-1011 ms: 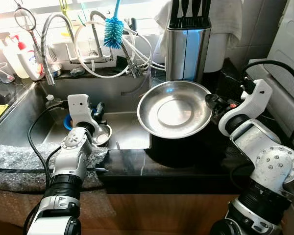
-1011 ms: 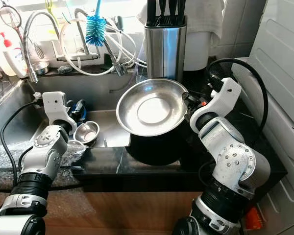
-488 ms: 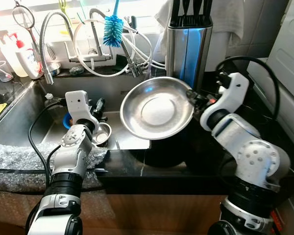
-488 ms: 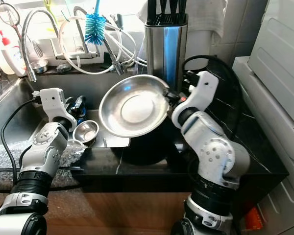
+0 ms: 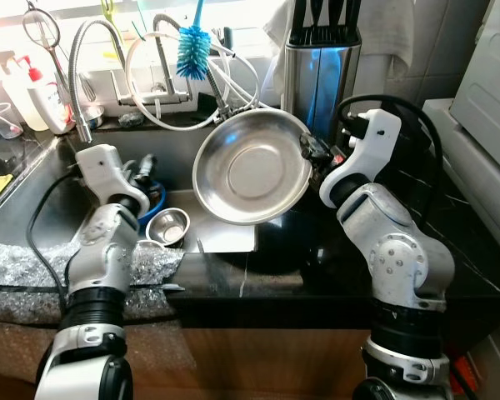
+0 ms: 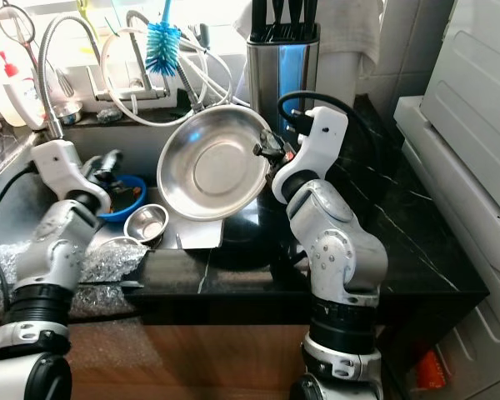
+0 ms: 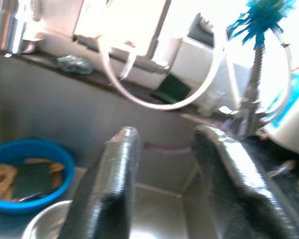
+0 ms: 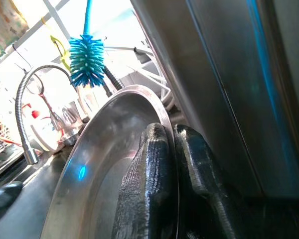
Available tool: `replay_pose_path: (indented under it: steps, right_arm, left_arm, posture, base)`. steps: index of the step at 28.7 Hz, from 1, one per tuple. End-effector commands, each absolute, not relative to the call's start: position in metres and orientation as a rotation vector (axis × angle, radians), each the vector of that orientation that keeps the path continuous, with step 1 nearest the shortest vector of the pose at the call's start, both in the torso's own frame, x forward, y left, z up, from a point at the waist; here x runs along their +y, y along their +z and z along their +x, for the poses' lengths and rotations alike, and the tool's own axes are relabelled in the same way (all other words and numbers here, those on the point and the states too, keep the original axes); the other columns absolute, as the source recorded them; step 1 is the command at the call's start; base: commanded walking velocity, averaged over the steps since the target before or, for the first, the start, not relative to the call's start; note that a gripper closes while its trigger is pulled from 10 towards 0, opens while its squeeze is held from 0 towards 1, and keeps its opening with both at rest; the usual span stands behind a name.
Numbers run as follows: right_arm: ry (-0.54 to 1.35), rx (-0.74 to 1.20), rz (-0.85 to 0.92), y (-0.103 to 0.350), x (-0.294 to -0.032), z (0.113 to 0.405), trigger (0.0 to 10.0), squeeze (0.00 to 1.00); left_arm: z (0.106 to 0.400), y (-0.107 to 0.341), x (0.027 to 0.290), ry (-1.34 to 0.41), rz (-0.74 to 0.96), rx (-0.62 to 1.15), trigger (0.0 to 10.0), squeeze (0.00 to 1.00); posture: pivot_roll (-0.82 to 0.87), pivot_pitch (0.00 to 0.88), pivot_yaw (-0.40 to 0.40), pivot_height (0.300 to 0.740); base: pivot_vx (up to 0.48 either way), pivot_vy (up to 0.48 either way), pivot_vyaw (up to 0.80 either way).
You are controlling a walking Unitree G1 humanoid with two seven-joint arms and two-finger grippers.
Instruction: Kitchen organization
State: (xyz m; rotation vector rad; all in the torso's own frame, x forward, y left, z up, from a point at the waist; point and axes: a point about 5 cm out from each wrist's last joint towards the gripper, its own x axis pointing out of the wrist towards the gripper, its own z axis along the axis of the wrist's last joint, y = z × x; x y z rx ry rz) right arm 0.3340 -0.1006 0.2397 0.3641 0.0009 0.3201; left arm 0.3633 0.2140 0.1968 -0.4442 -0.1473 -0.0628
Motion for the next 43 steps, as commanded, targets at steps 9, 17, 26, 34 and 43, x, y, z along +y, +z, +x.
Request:
replay_pose_path:
  steps: [9,17,26,34,43]
  right_arm:
    - [0.328,-0.062,0.258,0.235,-0.099,0.340,10.0,0.00]
    - [0.317,-0.104,0.237,0.235,-0.105,0.343,10.0,0.00]
    - [0.335,-0.120,0.236,0.235,-0.104,0.344,10.0,0.00]
    - [0.378,-0.165,0.246,0.239,-0.101,0.341,10.0,0.00]
    - [0.424,-0.203,0.265,0.244,-0.097,0.337,10.0,0.00]
  left_arm:
    - [0.352,0.196,0.189,-0.319,-0.440,-0.105,10.0,0.00]
    - [0.346,0.194,0.169,-0.446,-0.455,-0.077,10.0,1.00]
    - [0.343,0.190,0.159,-0.491,-0.432,-0.043,10.0,0.00]
    - [0.343,0.181,0.151,-0.482,-0.442,0.015,10.0,0.00]
    - [0.342,0.175,0.140,-0.498,-0.449,0.056,10.0,0.00]
  posture:
    - [-0.06,0.000,0.089,0.740]
    - [-0.06,0.000,0.091,0.740]
    - [-0.06,0.000,0.093,0.740]
    - [-0.06,0.000,0.093,0.740]
    - [-0.07,0.000,0.094,0.740]
  base:
    - [0.000,0.000,0.00]
    - [0.000,0.000,0.00]
    - [0.000,0.000,0.00]
    - [0.000,0.000,0.00]
    - [0.000,0.000,0.00]
